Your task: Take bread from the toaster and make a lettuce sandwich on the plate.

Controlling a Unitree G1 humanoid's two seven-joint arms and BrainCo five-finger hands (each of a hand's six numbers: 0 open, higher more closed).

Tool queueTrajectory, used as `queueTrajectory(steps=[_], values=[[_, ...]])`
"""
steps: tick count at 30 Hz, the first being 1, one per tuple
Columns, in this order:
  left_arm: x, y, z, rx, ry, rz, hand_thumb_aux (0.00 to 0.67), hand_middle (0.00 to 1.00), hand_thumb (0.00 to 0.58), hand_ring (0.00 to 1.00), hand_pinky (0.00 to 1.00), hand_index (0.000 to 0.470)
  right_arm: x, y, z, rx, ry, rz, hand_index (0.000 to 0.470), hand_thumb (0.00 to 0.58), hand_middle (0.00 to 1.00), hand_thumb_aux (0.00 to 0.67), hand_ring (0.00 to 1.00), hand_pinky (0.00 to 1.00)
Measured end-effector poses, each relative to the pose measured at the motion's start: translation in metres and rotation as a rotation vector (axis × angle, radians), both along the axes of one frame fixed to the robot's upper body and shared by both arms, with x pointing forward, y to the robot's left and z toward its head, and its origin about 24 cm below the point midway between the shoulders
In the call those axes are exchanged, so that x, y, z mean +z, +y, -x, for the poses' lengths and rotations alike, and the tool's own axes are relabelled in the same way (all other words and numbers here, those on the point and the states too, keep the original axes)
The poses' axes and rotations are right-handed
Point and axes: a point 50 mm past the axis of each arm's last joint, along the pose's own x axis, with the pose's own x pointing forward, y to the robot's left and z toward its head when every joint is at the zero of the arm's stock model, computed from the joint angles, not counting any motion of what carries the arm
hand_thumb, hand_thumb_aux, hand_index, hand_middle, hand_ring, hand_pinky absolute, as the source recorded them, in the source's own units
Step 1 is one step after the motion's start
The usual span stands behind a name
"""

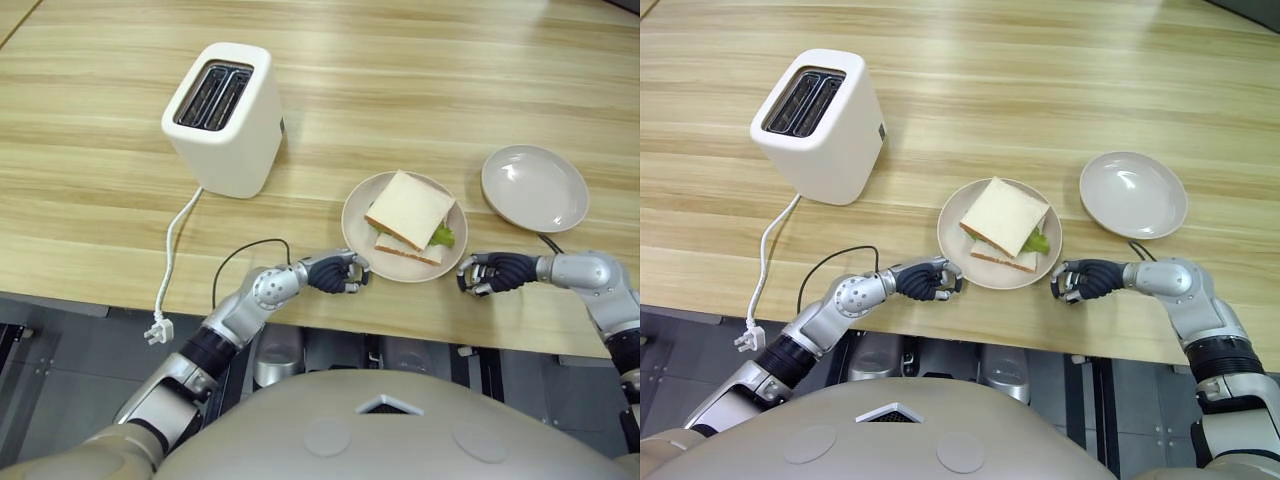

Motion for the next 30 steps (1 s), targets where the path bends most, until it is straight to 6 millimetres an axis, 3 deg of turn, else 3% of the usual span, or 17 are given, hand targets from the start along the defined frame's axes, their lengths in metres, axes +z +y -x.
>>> queueTrajectory(steps=[3,7,9,16,21,25,26,27,28,29,30], values=[[-0.001,-0.001,-0.008,0.042,-0.043,-0.009,0.670,1.00,0.580,1.00,1.00,0.460,-0.001,0.011,-0.005,0.035,-0.037,-0.005,0.460,0.580,1.00,0.670,1.00,1.00],[0.000,-0.001,-0.042,0.154,-0.131,-0.048,0.670,1.00,0.580,1.00,1.00,0.460,-0.006,0.052,-0.029,0.064,-0.181,-0.116,0.460,0.580,1.00,0.670,1.00,1.00],[-0.001,0.001,-0.054,0.195,-0.164,-0.070,0.670,1.00,0.580,1.00,1.00,0.460,-0.007,0.058,-0.041,0.043,-0.228,-0.136,0.460,0.580,1.00,0.670,1.00,1.00],[0.003,0.004,-0.105,0.372,-0.254,-0.084,0.670,1.00,0.580,1.00,1.00,0.460,-0.007,0.081,-0.107,-0.117,-0.434,-0.108,0.460,0.580,1.00,0.670,1.00,1.00],[0.012,0.011,-0.128,0.432,-0.314,-0.149,0.670,1.00,0.580,1.00,1.00,0.460,-0.007,0.093,-0.125,-0.213,-0.508,-0.119,0.460,0.580,1.00,0.670,1.00,1.00],[0.010,0.015,-0.128,0.467,-0.305,-0.140,0.670,1.00,0.580,1.00,1.00,0.460,-0.007,0.103,-0.128,-0.285,-0.541,-0.190,0.460,0.580,1.00,0.670,1.00,1.00],[0.010,0.016,-0.128,0.473,-0.304,-0.130,0.670,1.00,0.580,1.00,1.00,0.460,-0.008,0.106,-0.127,-0.291,-0.540,-0.228,0.406,0.572,1.00,0.591,1.00,1.00],[0.011,0.016,-0.128,0.480,-0.306,-0.108,0.670,1.00,0.580,1.00,1.00,0.460,-0.008,0.109,-0.125,-0.299,-0.535,-0.273,0.146,0.310,1.00,0.213,1.00,1.00],[0.013,0.017,-0.128,0.486,-0.310,-0.078,0.670,1.00,0.580,1.00,1.00,0.460,-0.010,0.110,-0.121,-0.310,-0.525,-0.326,0.146,0.310,1.00,0.213,1.00,1.00],[0.015,0.018,-0.127,0.489,-0.318,-0.031,0.000,0.22,0.000,0.22,0.22,0.000,-0.011,0.110,-0.116,-0.332,-0.523,-0.393,0.000,0.000,0.00,0.000,0.00,0.00],[0.016,0.019,-0.125,0.489,-0.324,0.003,0.000,0.00,0.000,0.00,0.00,0.000,-0.012,0.109,-0.114,-0.348,-0.527,-0.425,0.000,0.000,0.00,0.000,0.00,0.00]])
